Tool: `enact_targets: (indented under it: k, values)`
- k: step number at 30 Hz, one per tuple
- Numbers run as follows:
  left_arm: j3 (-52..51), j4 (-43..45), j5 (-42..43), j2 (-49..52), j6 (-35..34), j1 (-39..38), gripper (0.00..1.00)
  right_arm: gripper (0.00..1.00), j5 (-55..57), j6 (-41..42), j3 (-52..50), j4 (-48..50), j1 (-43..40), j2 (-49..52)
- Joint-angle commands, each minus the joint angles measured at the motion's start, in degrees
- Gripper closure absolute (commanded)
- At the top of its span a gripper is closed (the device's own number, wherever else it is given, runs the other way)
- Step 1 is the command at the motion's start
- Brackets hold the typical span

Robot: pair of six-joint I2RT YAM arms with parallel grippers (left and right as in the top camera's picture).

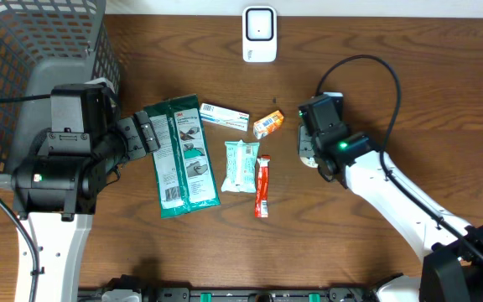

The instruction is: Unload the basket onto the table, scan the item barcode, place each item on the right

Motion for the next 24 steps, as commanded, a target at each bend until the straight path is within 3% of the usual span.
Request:
enact_targets:
  k: [1, 5, 7, 8, 12, 15, 19, 24]
  values:
    - [0.4, -0.1, -0.7, 0.0, 1.2, 0.1, 0.10, 0.35, 4.1, -4.9, 0.5, -1.8, 1.2, 0.3]
    - [0.4, -0.1, -0.7, 0.0, 1.2, 0.1, 0.10, 0.25, 2.6, -4.9, 0.4, -6.6, 1.2, 0.3]
    - [0.4, -0.1, -0.7, 0.0, 1.2, 0.1, 0.10, 0.05, 2.1, -4.8, 0.4, -8.0, 1.2, 0.3]
    - [0.4, -0.1, -0.7, 0.0, 1.2, 0.1, 0.10, 0.01, 1.5, -4.9, 0.4, -8.5, 1.2, 0.3]
    - [0.5, -0.1, -0.7, 0.0, 1.2, 0.1, 0.10, 0.01, -3.0, -4.8, 1.9, -10.1, 0.6, -0.3]
    - [0.4, -0.1, -0.7, 0.0, 1.2, 0.1, 0.10, 0.01, -12.3, -4.0, 9.5, -17.0, -1.5, -1.0]
    - [0.4, -0.1, -0.7, 0.0, 1.2, 0.1, 0.10, 0.01, -14.5, 8.8, 16.0, -26.5, -3.5, -1.0]
    - [0.4, -0.1, -0.7, 0.0, 1.2, 0.1, 0.10, 0.01, -14.5, 16.8, 9.4, -23.3, -3.5, -0.9]
